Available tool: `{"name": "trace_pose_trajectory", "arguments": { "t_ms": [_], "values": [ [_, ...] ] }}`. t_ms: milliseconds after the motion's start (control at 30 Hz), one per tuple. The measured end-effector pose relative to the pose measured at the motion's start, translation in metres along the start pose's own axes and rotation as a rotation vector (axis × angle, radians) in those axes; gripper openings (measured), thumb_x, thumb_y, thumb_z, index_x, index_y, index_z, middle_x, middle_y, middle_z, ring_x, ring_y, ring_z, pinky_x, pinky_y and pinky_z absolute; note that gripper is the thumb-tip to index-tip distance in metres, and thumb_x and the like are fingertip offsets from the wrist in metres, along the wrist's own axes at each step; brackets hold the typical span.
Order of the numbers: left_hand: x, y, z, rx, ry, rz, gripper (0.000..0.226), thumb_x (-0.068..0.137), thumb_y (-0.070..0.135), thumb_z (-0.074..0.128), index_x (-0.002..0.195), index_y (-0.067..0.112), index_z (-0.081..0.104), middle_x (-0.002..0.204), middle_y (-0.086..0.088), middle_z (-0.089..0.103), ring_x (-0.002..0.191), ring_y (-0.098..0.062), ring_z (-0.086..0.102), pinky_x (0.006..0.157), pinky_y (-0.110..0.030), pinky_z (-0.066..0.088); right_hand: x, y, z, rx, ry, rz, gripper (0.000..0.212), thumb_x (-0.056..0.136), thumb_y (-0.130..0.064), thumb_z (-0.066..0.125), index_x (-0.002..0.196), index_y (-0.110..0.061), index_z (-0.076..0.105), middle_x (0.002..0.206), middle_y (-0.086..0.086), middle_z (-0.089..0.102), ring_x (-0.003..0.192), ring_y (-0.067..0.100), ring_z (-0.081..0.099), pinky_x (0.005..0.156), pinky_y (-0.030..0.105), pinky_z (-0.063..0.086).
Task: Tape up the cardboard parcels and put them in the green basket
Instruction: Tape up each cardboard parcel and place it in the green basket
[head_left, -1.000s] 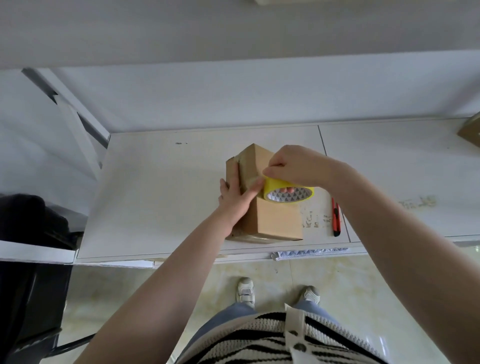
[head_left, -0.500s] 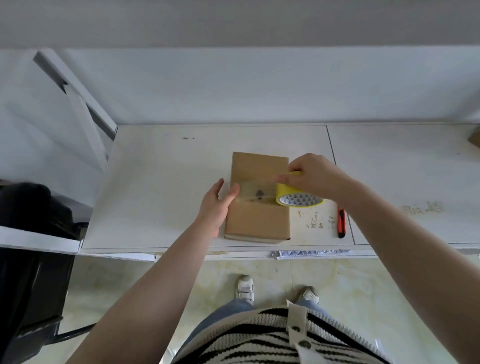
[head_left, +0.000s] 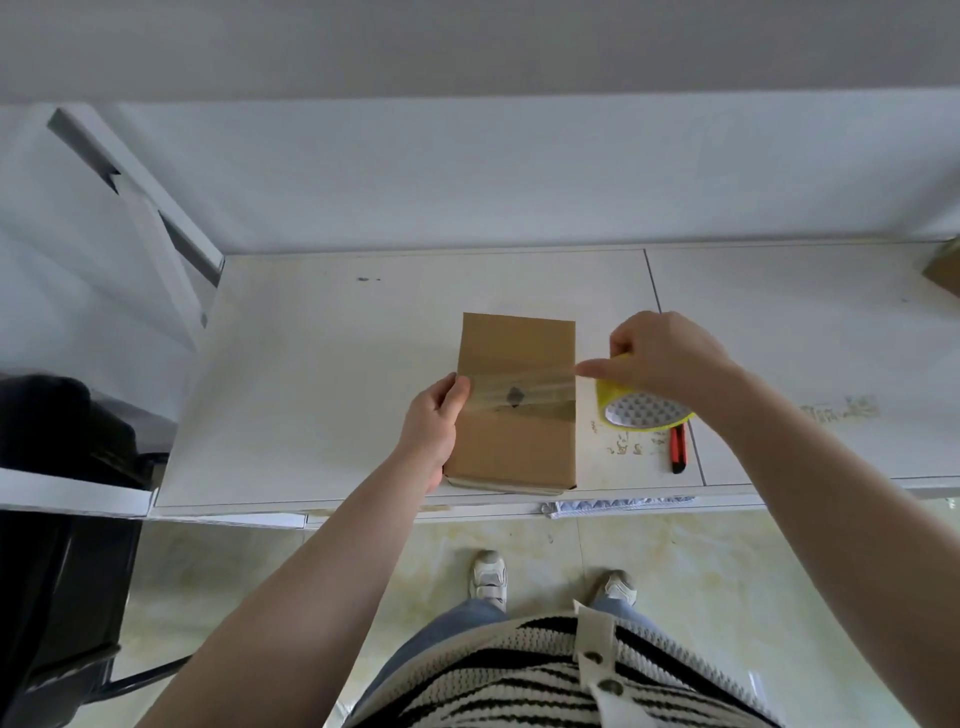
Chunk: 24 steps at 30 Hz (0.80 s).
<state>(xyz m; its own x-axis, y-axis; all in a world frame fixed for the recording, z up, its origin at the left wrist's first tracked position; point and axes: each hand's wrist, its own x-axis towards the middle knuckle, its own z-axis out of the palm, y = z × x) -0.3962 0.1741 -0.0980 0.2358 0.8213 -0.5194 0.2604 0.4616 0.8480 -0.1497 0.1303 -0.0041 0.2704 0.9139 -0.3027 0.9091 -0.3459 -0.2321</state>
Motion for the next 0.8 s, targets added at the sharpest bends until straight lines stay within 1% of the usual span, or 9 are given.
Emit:
{"name": "trace_pose_trajectory", "arguments": {
  "t_ms": [233,367,433,500,533,600,633,733,800],
  "values": [
    [-0.003,0.003,0.001,0.016,-0.035,0.012,0.049,0.102,0.040,0.045,0.144,0.014,0.047,0.145,0.004,0.050,0.134,-0.010,0.042,0.108,-0.024,0.029,0.003,0.029,0.049,0.313,-0.111,0.083,0.053,0.069,-0.065,0.072,0.067,-0.013,0.065,0.068,0.003,0.062,0.067,0.019,0.058,0.058,0.028,0.042],
    [-0.008,0.000,0.006,0.015,0.003,0.031,0.046,0.103,0.040,0.043,0.142,0.015,0.048,0.128,0.013,0.053,0.119,-0.001,0.042,0.097,-0.020,0.029,0.011,0.036,0.064,0.404,-0.152,0.087,0.056,0.067,-0.066,0.072,0.066,-0.011,0.064,0.063,0.001,0.056,0.065,0.019,0.056,0.061,0.029,0.043],
    [-0.017,-0.004,0.010,0.033,0.058,0.053,0.048,0.104,0.040,0.040,0.144,0.016,0.045,0.125,0.018,0.051,0.127,-0.005,0.043,0.098,-0.020,0.029,0.016,0.037,0.063,0.423,-0.151,0.069,0.052,0.065,-0.066,0.073,0.061,-0.016,0.061,0.060,-0.002,0.054,0.064,0.018,0.055,0.063,0.031,0.043],
    [-0.021,-0.006,0.011,0.206,0.115,0.105,0.053,0.105,0.039,0.035,0.151,0.013,0.032,0.148,0.007,0.042,0.142,-0.015,0.033,0.109,-0.021,0.025,0.022,0.036,0.061,0.417,-0.162,0.047,0.051,0.064,-0.065,0.073,0.060,-0.016,0.060,0.061,-0.003,0.053,0.064,0.018,0.053,0.064,0.031,0.042],
    [-0.021,-0.004,0.010,0.402,0.142,0.135,0.057,0.105,0.037,0.033,0.155,0.012,0.021,0.159,-0.002,0.027,0.148,-0.020,0.022,0.115,-0.025,0.017,0.024,0.035,0.060,0.403,-0.174,0.035,0.051,0.066,-0.064,0.073,0.062,-0.014,0.060,0.063,-0.001,0.054,0.064,0.017,0.053,0.063,0.031,0.042],
    [-0.019,0.007,0.010,0.809,0.230,0.240,0.062,0.106,0.033,0.029,0.156,0.010,0.004,0.164,-0.012,-0.001,0.151,-0.027,0.000,0.120,-0.040,0.001,0.027,0.035,0.059,0.364,-0.199,0.014,0.052,0.069,-0.063,0.072,0.068,-0.012,0.064,0.069,0.003,0.058,0.065,0.017,0.055,0.062,0.030,0.044],
    [-0.017,0.018,0.013,0.925,0.281,0.343,0.064,0.105,0.035,0.028,0.156,0.010,-0.001,0.164,-0.013,-0.009,0.151,-0.029,-0.007,0.120,-0.044,-0.005,0.028,0.036,0.060,0.347,-0.203,0.008,0.052,0.069,-0.063,0.071,0.070,-0.012,0.065,0.072,0.006,0.062,0.066,0.017,0.057,0.063,0.031,0.045],
    [-0.009,0.055,0.039,1.016,0.274,0.619,0.068,0.101,0.044,0.018,0.156,0.012,-0.006,0.163,-0.009,-0.015,0.150,-0.027,-0.015,0.117,-0.042,-0.014,0.028,0.036,0.060,0.339,-0.198,0.001,0.052,0.069,-0.063,0.070,0.071,-0.012,0.066,0.074,0.007,0.064,0.067,0.017,0.058,0.062,0.030,0.046],
    [-0.001,0.063,0.060,1.108,0.185,0.662,0.069,0.100,0.047,0.013,0.156,0.013,-0.009,0.163,-0.008,-0.017,0.149,-0.026,-0.017,0.119,-0.042,-0.012,0.028,0.037,0.061,0.343,-0.197,-0.002,0.054,0.069,-0.064,0.070,0.071,-0.010,0.066,0.069,0.005,0.060,0.064,0.017,0.056,0.060,0.029,0.043]
  ]
}}
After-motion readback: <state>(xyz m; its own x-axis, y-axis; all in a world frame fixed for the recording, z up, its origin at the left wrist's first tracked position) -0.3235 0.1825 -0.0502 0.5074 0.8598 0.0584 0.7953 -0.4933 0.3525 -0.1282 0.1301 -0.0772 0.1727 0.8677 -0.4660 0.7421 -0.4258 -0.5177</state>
